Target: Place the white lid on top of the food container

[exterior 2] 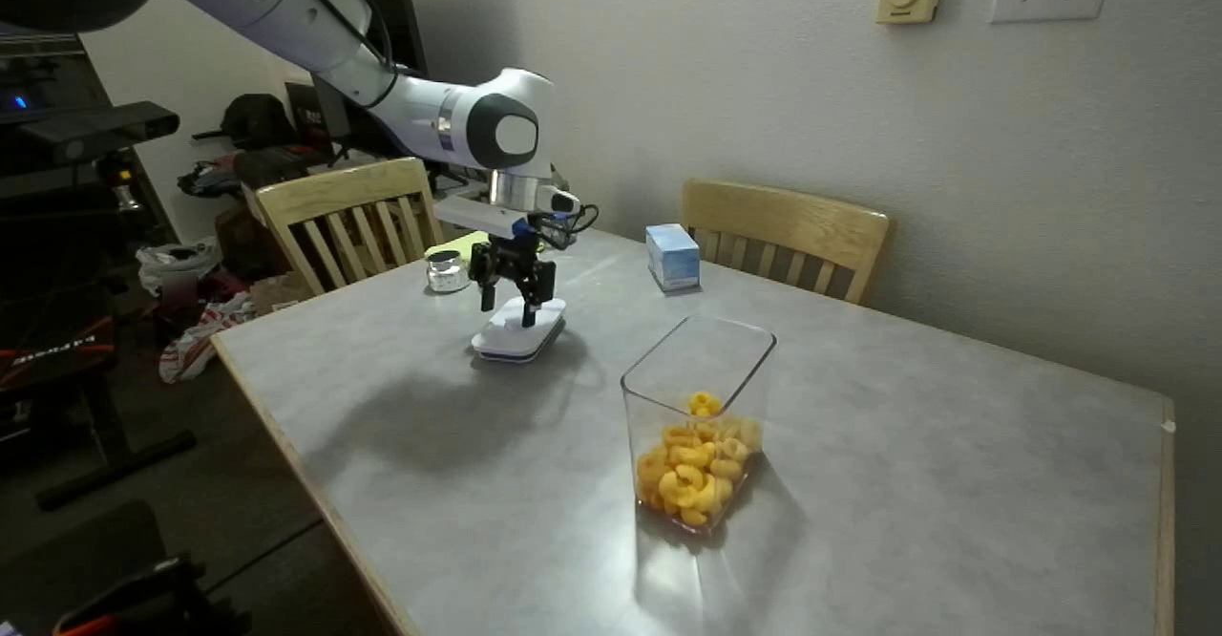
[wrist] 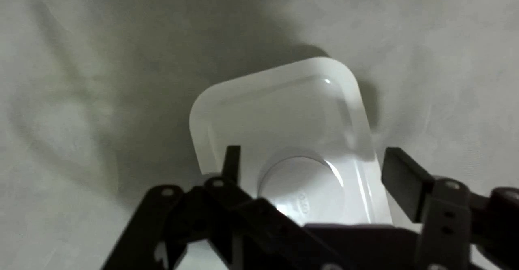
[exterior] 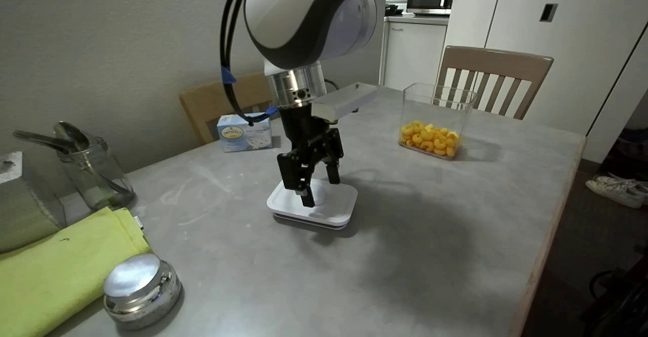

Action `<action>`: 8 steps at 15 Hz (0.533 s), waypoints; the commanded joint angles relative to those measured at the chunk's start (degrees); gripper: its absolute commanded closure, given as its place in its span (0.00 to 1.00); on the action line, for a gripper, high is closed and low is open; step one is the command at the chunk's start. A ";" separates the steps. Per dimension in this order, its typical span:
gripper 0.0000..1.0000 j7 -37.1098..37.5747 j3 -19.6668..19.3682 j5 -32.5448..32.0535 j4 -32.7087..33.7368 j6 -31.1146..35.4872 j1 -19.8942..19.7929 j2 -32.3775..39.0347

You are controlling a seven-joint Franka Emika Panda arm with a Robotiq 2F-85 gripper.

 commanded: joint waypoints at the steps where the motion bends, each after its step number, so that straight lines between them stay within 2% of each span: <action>1: 0.21 0.76 -0.77 -1.11 0.30 -0.09 0.53 0.32; 2: 0.26 0.76 -0.79 -1.11 0.35 -0.13 0.54 0.37; 3: 0.22 0.73 -0.79 -1.12 0.41 -0.16 0.54 0.43; 8: 0.21 0.37 -0.90 -1.50 1.27 -0.71 0.60 1.01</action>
